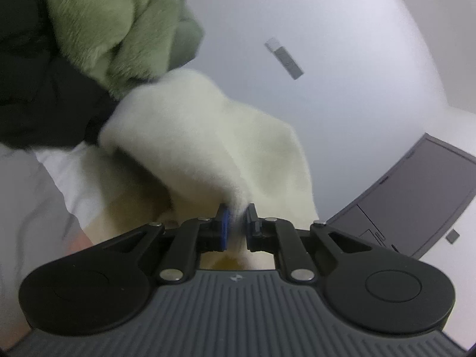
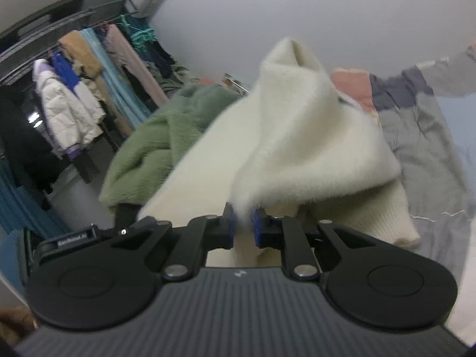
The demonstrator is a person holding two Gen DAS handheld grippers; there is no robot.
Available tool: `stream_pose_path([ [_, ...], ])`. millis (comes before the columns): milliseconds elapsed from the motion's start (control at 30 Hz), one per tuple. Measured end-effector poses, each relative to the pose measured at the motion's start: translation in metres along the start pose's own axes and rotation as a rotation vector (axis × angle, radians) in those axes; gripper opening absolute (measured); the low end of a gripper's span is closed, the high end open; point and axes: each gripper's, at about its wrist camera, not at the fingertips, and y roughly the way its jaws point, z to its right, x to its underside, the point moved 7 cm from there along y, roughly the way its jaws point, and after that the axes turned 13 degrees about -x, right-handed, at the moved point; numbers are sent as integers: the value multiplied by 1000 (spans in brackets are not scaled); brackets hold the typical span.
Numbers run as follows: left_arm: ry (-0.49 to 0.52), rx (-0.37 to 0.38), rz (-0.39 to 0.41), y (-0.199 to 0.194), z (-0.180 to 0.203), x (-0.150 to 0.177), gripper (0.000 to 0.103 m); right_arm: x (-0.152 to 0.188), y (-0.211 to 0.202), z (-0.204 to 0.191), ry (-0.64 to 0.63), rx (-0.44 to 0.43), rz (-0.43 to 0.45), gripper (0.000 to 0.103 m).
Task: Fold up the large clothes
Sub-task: 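Lift the cream fleece garment with both grippers and carry it aside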
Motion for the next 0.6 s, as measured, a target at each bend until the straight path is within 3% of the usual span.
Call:
stream_pose_path([
  [200,71,67,-20,-56,44,21,13,8,-57,-32,-67,4,2,15],
  [367,150,100,-57,-97,78,47,13,30,-106,-48,-53,34,5,15],
  [600,220,124,-107,-156,114,102,13,59,-170,-80,-48,77,52,15],
])
